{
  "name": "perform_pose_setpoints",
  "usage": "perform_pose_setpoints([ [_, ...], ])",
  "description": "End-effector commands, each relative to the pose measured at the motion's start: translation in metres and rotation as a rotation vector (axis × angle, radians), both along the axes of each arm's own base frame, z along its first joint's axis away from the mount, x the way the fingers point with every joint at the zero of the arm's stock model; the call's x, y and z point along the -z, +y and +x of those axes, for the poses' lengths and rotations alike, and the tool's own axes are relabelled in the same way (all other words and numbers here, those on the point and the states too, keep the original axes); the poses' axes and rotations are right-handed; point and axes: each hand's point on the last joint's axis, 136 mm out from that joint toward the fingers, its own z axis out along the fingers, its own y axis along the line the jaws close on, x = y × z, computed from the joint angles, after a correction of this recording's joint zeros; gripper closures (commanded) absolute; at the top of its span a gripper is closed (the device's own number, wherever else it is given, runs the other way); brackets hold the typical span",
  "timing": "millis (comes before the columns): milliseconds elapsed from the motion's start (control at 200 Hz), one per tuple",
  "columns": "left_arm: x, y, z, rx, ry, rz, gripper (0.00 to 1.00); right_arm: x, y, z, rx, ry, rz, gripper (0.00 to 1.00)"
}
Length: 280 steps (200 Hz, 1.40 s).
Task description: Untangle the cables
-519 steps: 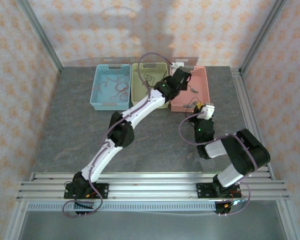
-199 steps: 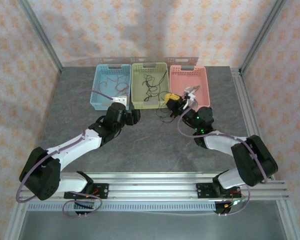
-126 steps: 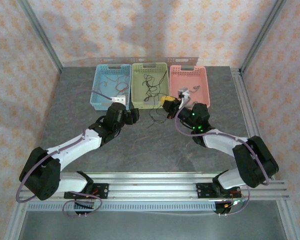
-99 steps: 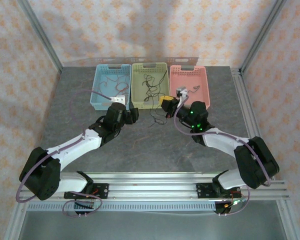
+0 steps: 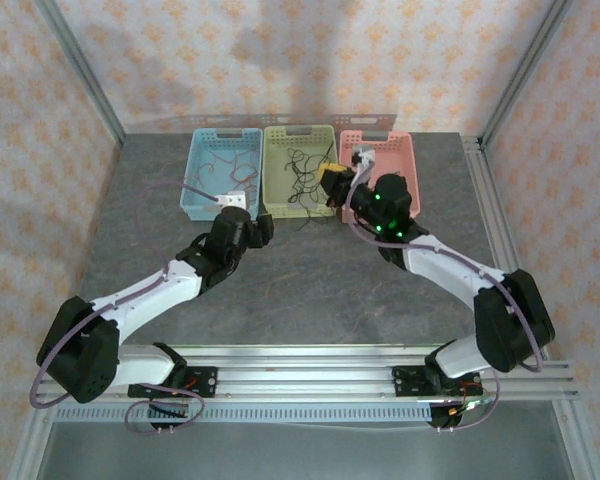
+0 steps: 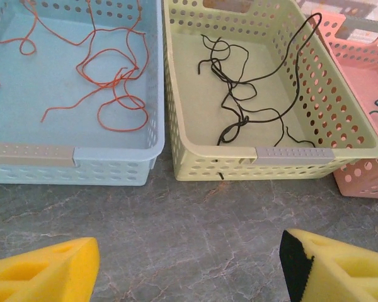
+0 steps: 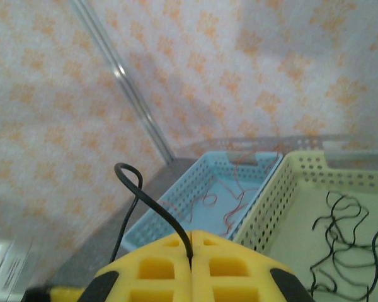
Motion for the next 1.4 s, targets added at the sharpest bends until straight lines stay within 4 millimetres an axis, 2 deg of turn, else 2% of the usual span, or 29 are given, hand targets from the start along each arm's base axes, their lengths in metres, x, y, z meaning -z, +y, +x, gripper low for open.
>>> perform_pose_setpoints([
  [0,-0.006,0.011,-0.002,-0.055,-0.025,0.0,0.23,0.005,-0.001,0.032,0.107,0.036,-0.031,1.0],
  [100,-0.005,0.012,-0.002,-0.06,-0.026,0.001,0.23,0.011,0.009,0.065,0.156,0.068,-0.049,1.0],
  [240,-0.005,0.014,-0.002,-0.067,-0.026,0.005,0.23,0.041,0.023,0.11,0.213,0.127,-0.082,0.95],
  [280,-0.004,0.014,-0.002,-0.067,-0.025,0.005,0.23,0.049,0.027,0.12,0.227,0.142,-0.093,0.88],
  [350,-0.005,0.014,-0.002,-0.069,-0.027,0.005,0.23,0.064,0.034,0.133,0.242,0.174,-0.113,0.67],
  [400,-0.006,0.015,-0.002,-0.071,-0.029,0.006,0.23,0.071,0.038,0.136,0.243,0.194,-0.128,0.57],
  [475,-0.006,0.015,-0.003,-0.072,-0.034,0.004,0.23,0.07,0.04,0.131,0.249,0.178,-0.131,0.45],
  [621,-0.009,0.016,-0.004,-0.074,-0.045,-0.001,0.21,0.058,0.025,0.108,0.266,0.132,-0.129,0.41],
  [751,-0.014,0.024,-0.007,-0.102,-0.075,-0.004,0.17,0.043,-0.009,0.072,0.324,0.086,-0.182,0.4],
  [881,-0.025,0.044,-0.011,-0.19,-0.138,0.019,0.07,0.032,-0.059,0.027,0.431,0.02,-0.249,0.33],
  [996,-0.034,0.064,-0.022,-0.262,-0.229,-0.012,0.01,0.028,-0.114,-0.012,0.568,-0.002,-0.31,0.3],
  [1076,-0.042,0.076,-0.029,-0.306,-0.274,-0.01,0.0,0.035,-0.155,-0.035,0.68,-0.013,-0.334,0.29],
  [1181,-0.057,0.104,-0.038,-0.431,-0.285,0.077,0.0,0.048,-0.204,-0.058,0.848,-0.038,-0.311,0.29],
  [1306,-0.077,0.115,-0.044,-0.422,-0.359,0.206,0.0,0.068,-0.238,-0.073,0.964,-0.072,-0.35,0.3],
  [1351,-0.075,0.122,-0.046,-0.423,-0.371,0.257,0.0,0.076,-0.248,-0.075,0.997,-0.071,-0.377,0.3],
  [1396,-0.064,0.135,-0.045,-0.434,-0.345,0.284,0.0,0.086,-0.259,-0.078,1.04,-0.059,-0.387,0.29],
])
